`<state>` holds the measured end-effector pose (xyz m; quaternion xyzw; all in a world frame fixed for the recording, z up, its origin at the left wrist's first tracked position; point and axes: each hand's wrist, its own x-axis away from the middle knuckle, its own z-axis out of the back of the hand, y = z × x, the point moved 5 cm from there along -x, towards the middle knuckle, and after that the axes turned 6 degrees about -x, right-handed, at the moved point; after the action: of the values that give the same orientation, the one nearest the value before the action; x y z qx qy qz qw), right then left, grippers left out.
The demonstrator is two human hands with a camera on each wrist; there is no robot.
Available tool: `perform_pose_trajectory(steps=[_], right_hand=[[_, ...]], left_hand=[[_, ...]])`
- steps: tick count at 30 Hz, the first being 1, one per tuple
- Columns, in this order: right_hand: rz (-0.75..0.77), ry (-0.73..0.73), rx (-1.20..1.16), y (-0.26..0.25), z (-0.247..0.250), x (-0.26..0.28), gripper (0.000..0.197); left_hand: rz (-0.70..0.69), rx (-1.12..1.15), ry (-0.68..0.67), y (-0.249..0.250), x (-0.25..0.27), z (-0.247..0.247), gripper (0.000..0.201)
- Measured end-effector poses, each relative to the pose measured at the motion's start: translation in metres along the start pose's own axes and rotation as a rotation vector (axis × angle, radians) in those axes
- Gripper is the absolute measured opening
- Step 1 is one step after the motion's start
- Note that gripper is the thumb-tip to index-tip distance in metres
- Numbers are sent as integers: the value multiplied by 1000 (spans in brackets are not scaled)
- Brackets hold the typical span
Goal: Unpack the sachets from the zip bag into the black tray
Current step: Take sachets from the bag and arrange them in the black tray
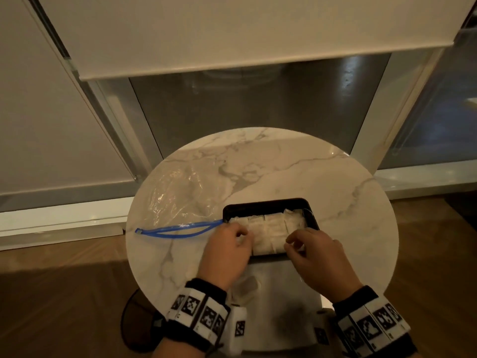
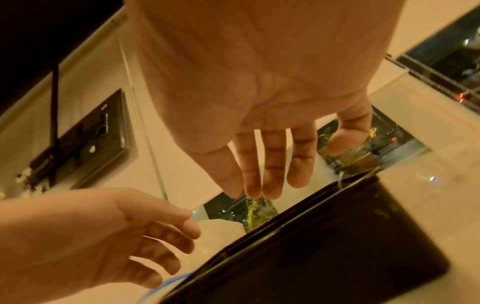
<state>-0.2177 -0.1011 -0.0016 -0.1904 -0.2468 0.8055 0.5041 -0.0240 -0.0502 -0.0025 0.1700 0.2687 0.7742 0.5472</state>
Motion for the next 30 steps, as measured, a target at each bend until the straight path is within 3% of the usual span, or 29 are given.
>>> perform_pose_trajectory(steps=[5,9,11,15,23,30], right_hand=[[73,-171,-200,-27,-27,16,8],[33,-289,-114,-30,-55,19,20],[34,-316,-77,-30,-64,19,24],[67,-349,-18,-32,-76,18,31],[116,-422,34,-43,-92,15,37],[106,-393,-30,-44,-90,13,35]], left_hand=[[129,-104,9,-50,5,34,6],[278,-378,-245,-101,18,23,30],[313,-452,-304,-113,23,18,41],[310,-450,-266,-117,25,14,52],[305,-442,-243,-114,21,10,31],[304,-340,-216,-116,22,11,33]])
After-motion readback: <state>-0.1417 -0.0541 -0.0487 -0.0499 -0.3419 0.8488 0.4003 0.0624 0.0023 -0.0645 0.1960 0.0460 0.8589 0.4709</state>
